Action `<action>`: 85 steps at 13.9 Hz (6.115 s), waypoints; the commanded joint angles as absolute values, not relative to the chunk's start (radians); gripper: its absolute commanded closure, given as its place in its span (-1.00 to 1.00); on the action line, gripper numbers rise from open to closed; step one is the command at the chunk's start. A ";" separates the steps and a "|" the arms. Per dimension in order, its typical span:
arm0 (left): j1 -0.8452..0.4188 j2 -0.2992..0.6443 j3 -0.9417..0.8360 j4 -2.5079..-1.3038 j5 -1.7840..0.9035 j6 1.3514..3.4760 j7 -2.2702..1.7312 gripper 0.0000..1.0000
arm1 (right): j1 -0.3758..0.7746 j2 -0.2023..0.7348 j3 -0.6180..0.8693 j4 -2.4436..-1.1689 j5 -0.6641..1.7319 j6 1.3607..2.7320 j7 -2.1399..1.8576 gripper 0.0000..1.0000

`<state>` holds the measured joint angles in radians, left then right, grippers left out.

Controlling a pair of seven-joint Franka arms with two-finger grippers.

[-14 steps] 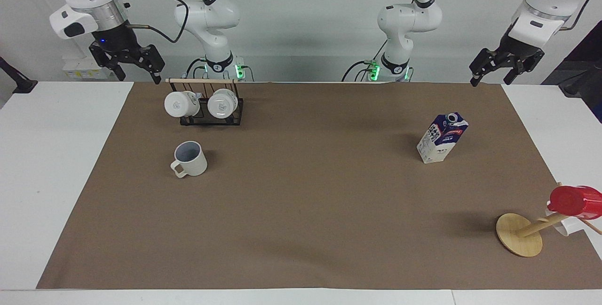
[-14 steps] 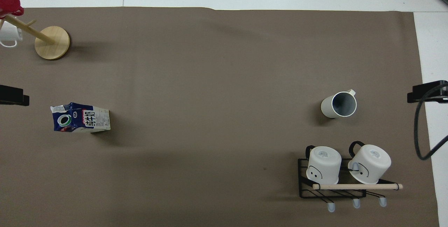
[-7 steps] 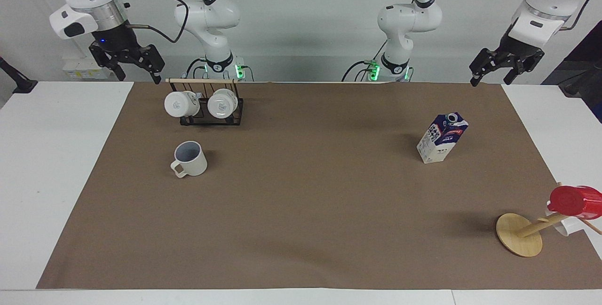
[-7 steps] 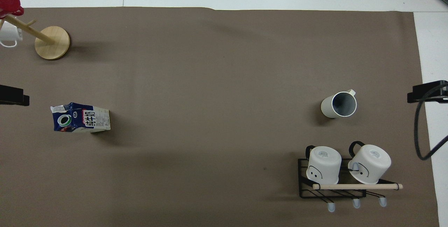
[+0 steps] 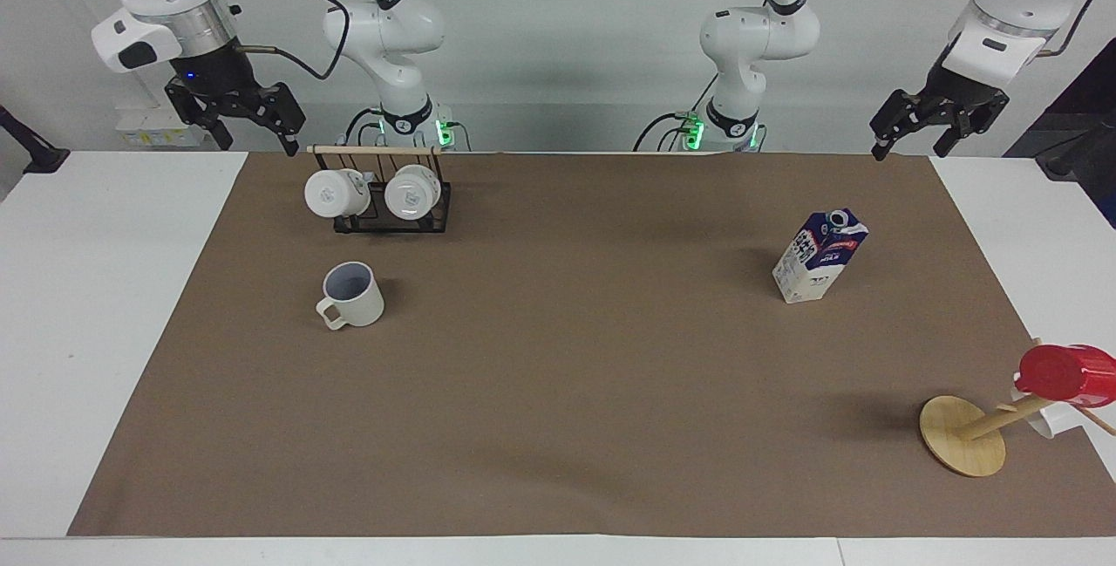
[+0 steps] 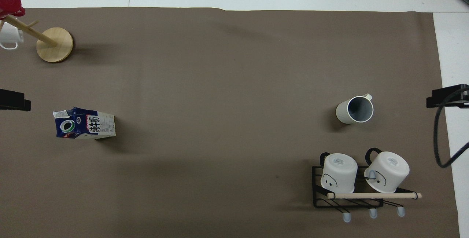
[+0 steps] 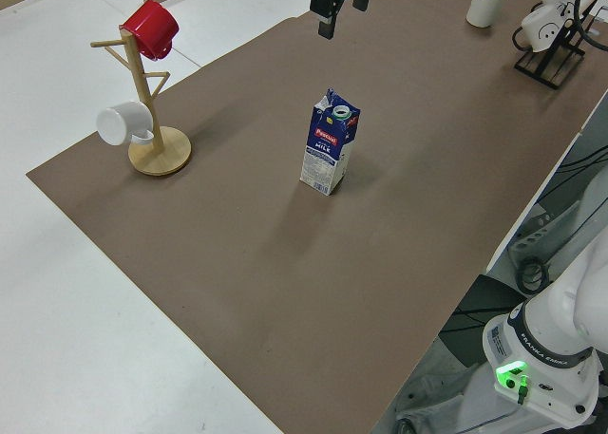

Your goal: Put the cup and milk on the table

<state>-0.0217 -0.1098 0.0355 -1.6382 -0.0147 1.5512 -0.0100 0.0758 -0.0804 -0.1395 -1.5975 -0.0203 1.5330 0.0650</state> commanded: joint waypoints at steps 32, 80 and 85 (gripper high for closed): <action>-0.029 -0.100 0.040 -1.612 0.003 1.525 -0.020 -1.00 | 0.207 0.169 -0.137 -2.140 -0.008 2.339 0.094 -1.00; -0.034 -0.132 0.035 -1.738 -0.003 1.609 -0.009 -1.00 | 0.784 0.462 -0.135 -1.666 -0.067 2.241 1.144 1.00; -0.029 -0.132 0.037 -1.830 -0.003 1.699 -0.002 -1.00 | 0.785 0.462 -0.132 -1.686 -0.066 2.263 1.104 1.00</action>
